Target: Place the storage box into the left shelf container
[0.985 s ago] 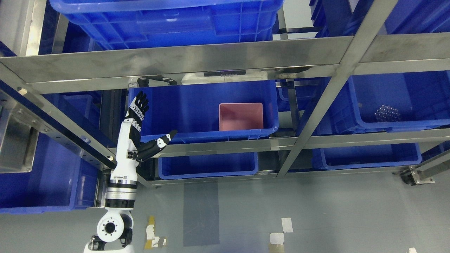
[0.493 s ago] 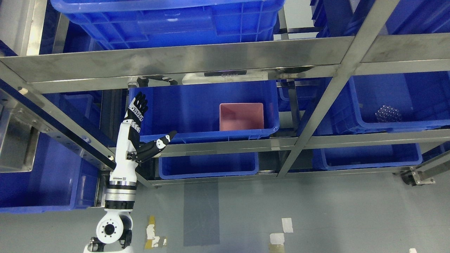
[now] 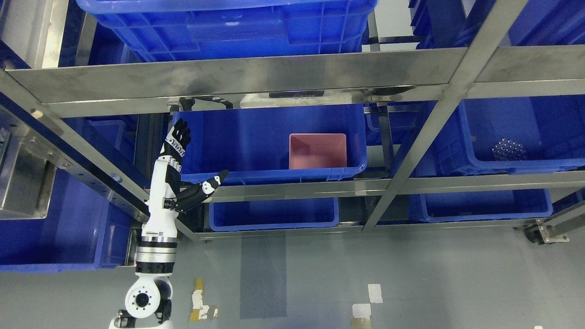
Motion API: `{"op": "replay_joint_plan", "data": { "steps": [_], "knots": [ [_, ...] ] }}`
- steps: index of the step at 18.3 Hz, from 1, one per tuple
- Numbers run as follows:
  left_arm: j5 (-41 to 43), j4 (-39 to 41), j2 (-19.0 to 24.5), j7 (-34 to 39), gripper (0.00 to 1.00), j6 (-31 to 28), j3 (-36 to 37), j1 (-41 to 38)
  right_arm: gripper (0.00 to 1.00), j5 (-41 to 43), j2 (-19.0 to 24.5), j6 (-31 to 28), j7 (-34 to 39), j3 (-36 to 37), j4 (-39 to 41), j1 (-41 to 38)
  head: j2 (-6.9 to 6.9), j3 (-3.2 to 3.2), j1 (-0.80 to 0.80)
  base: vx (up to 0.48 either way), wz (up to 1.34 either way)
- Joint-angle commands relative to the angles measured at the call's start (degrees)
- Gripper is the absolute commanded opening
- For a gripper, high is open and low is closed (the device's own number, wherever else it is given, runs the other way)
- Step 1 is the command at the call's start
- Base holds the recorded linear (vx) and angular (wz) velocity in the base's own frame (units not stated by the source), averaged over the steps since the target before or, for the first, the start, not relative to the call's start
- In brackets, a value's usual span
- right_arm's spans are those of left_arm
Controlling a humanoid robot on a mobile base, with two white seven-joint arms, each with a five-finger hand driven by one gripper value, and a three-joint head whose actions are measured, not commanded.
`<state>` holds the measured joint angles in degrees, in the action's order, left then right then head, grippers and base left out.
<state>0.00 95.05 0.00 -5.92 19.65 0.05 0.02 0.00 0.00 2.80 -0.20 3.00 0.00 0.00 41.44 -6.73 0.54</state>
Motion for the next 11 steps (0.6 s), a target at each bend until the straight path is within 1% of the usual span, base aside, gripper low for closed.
{"op": "replay_joint_plan", "data": {
  "steps": [1, 11],
  "knots": [
    [1.2, -1.3, 1.0, -0.1, 1.0, 0.6, 1.3, -1.5, 1.0, 1.2, -1.0, 0.0, 0.0, 0.0, 1.0, 0.3, 0.0, 0.0, 0.0, -0.005, 0.05],
    [1.2, -1.4, 1.0, -0.1, 1.0, 1.3, 1.4, -1.9, 1.0, 1.2, -1.0, 0.0, 0.0, 0.0, 1.0, 0.2, 0.0, 0.0, 0.0, 0.0, 0.0]
  ]
}}
